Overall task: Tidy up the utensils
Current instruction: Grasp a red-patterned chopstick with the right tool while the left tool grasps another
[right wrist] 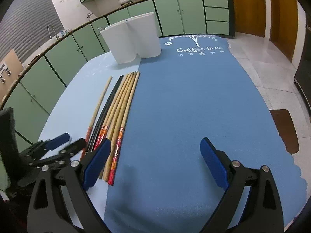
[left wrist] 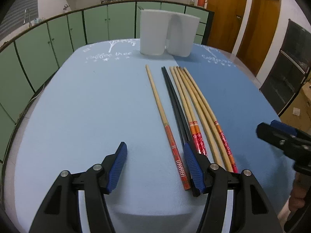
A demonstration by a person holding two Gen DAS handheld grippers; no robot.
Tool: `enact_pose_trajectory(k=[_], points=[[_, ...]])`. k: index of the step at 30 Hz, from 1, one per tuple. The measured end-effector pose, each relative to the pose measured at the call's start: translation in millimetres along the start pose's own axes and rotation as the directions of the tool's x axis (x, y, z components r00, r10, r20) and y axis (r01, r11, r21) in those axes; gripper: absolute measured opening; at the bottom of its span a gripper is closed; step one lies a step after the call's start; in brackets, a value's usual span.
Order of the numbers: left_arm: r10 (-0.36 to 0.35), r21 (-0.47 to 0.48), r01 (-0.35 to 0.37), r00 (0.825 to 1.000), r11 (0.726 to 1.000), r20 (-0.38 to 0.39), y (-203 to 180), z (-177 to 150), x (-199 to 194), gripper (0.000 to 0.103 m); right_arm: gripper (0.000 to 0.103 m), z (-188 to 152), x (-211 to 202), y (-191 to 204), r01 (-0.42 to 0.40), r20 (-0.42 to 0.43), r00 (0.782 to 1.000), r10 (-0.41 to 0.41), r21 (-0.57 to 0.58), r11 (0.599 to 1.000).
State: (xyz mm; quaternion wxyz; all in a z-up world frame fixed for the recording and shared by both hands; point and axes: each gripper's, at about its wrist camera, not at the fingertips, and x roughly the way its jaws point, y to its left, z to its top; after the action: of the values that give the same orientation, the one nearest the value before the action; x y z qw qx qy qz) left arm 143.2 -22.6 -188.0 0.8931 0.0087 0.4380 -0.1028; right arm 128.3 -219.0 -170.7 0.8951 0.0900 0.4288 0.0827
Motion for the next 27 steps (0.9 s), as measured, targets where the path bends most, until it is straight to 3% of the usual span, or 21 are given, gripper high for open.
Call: enact_pose_trajectory(k=[14, 17, 27], points=[[0.058, -0.005, -0.058, 0.998, 0.998, 0.026, 13, -13, -11, 0.057, 0.090, -35, 7, 31, 0.000, -0.034, 0.999, -0.004, -0.115, 0.993], [0.068, 0.009, -0.068, 0.997, 0.998, 0.020, 12, -19, -13, 0.057, 0.080, -45, 9, 36, 0.004, -0.047, 0.999, -0.010, -0.130, 0.991], [0.074, 0.013, -0.075, 0.997, 0.997, 0.027, 11, -26, -19, 0.056, 0.069, -46, 13, 32, 0.117, 0.003, 0.993, -0.118, -0.164, 0.980]])
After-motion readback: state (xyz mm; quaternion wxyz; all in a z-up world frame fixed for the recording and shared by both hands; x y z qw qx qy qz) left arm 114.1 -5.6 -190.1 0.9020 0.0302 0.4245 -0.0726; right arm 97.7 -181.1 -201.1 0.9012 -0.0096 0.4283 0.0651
